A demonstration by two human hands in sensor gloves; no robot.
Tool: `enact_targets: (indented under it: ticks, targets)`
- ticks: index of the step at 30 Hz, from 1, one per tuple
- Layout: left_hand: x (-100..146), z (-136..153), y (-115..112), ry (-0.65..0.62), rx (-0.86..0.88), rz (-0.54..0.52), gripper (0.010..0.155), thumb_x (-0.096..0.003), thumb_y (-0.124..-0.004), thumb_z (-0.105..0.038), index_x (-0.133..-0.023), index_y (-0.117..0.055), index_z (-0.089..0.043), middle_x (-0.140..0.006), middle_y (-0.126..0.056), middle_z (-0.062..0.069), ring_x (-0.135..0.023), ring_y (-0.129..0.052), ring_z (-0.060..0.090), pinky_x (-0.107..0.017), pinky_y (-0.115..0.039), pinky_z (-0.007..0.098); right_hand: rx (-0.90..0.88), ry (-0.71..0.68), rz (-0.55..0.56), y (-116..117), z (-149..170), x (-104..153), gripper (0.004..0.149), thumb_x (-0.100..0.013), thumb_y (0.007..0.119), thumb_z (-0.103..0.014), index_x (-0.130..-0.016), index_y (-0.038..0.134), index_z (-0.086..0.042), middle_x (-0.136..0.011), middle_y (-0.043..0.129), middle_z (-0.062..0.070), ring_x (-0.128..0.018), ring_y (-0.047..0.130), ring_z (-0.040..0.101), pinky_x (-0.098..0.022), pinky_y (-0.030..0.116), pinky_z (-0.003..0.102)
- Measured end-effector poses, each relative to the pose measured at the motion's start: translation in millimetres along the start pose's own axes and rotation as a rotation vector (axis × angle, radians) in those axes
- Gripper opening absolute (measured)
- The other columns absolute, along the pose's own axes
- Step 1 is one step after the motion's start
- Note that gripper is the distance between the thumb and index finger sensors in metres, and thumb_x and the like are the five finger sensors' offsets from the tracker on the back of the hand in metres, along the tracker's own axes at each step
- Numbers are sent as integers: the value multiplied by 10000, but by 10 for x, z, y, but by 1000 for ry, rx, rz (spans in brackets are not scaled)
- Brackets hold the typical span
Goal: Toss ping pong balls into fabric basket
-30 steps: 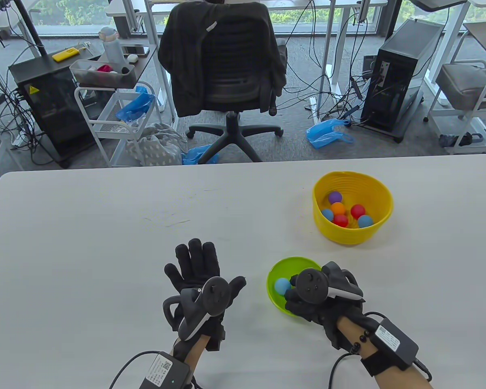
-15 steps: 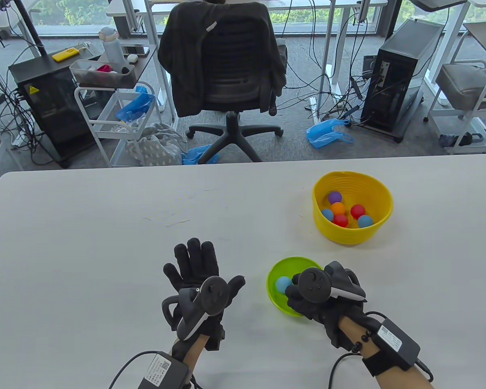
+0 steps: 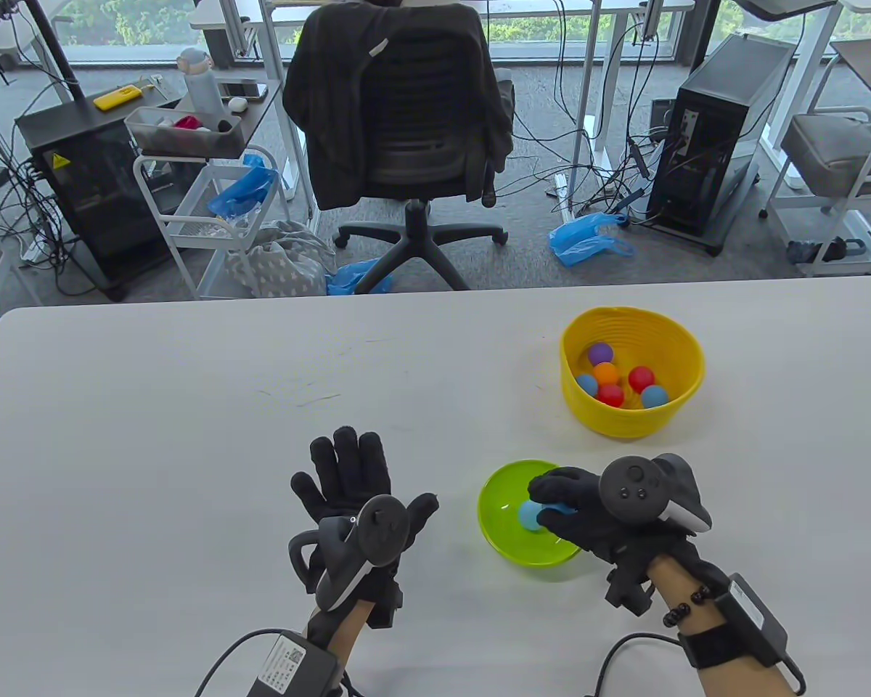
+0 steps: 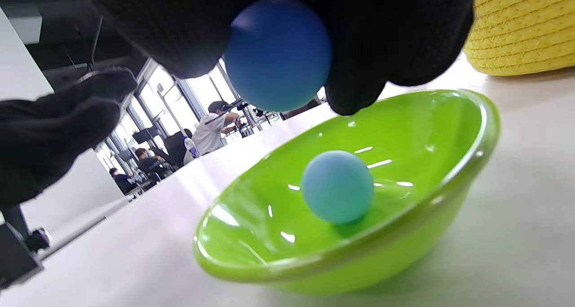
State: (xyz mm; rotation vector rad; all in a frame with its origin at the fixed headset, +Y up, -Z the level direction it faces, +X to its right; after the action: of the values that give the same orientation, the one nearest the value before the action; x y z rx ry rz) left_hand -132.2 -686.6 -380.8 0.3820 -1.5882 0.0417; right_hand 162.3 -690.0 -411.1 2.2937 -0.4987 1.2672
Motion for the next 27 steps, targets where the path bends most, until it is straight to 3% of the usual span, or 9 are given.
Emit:
enact_targets:
  ticks: [8, 14, 20, 27]
  targets:
    - [0, 12, 10, 3, 6, -5, 1025, -430, -714, -669, -1161, -244, -125, -1236, -81, 158, -1119, -57, 479, -734, -129, 780, -391, -2, 160, -258, 225, 82, 536, -524, 827, -390, -988, 750, -132, -971, 815, 217, -652, 980, 394, -474, 863, 499]
    - [-3, 23, 17, 8, -5, -9, 1025, -431, -712, -670, -1161, -245, -123, -1237, -82, 160, -1118, -59, 481, -733, -131, 781, -574, 56, 289, -417, 452, 160, 541, -541, 804, -410, -996, 735, -127, -965, 816, 210, -633, 994, 370, -455, 881, 470]
    - [-2, 23, 26, 12, -34, -13, 1026, -432, -710, -672, -1162, -243, -122, -1236, -83, 163, -1118, -62, 483, -731, -136, 782, -780, 158, 429, -570, 775, 227, 547, -572, 767, -434, -1021, 690, -131, -985, 786, 201, -654, 990, 342, -474, 889, 439]
    - [0, 14, 29, 18, -59, -15, 1026, -433, -708, -674, -1162, -242, -122, -1236, -82, 165, -1118, -62, 484, -731, -136, 783, -960, 271, 500, -639, 1214, 273, 562, -618, 714, -449, -1068, 592, -137, -1039, 700, 198, -733, 950, 325, -539, 873, 420]
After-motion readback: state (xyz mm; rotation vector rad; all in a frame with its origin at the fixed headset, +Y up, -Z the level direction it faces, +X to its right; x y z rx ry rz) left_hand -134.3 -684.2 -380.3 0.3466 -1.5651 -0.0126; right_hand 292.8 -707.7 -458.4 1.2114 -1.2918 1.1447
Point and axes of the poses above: the tracker on the back of each hand, its own z axis roughly to the little-finger side, its own x axis roughly from the fingertips to the wrist, y = z × x, the point moved 5 cm from there along -x, roughly from the wrist to the fingertips
